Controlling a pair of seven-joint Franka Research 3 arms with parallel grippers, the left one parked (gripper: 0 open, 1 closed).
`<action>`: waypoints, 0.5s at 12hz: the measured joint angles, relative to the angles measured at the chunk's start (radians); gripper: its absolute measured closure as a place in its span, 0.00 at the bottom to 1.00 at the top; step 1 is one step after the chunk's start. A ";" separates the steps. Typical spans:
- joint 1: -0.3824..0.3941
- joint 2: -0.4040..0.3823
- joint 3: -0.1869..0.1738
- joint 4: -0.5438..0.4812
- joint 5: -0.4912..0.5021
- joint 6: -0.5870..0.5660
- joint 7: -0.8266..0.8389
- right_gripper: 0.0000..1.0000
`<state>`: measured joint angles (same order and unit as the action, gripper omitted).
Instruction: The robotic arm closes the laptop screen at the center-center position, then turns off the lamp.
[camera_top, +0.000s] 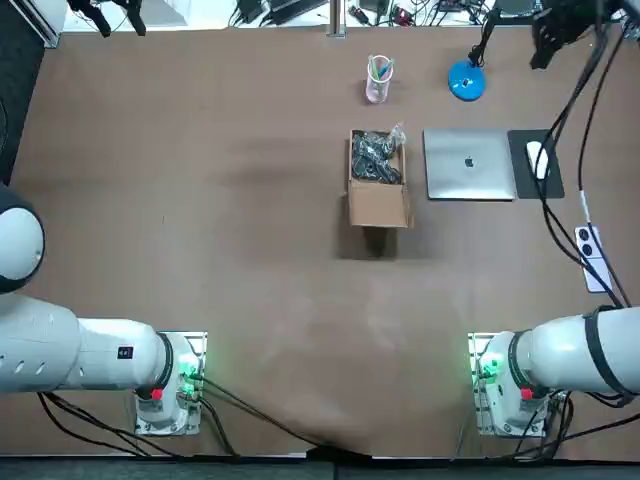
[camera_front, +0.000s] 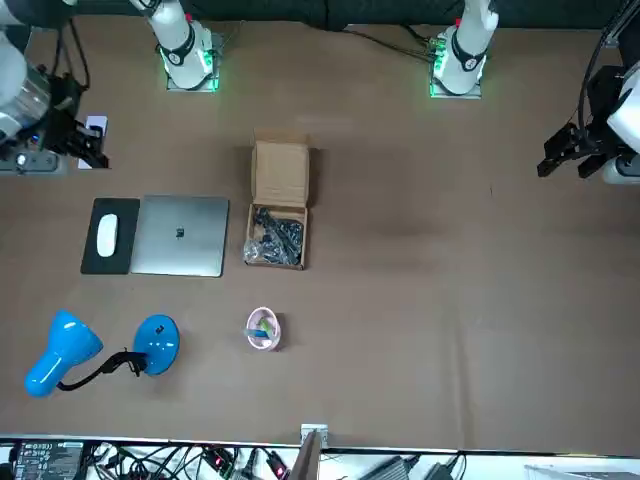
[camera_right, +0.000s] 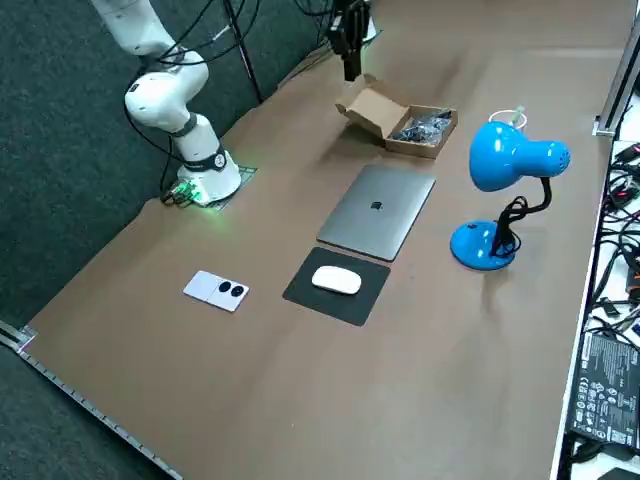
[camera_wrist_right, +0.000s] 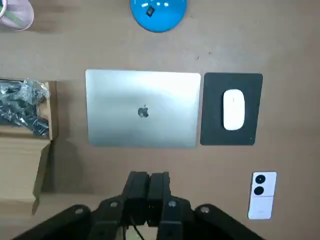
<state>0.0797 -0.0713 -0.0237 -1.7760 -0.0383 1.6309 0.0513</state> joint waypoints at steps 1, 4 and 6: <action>-0.001 -0.009 -0.022 0.000 0.012 -0.014 -0.021 0.98; -0.002 -0.026 -0.046 0.028 0.022 -0.050 -0.041 0.98; -0.002 -0.027 -0.046 0.039 0.022 -0.054 -0.041 0.97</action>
<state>0.0781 -0.0984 -0.0698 -1.7373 -0.0166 1.5767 0.0107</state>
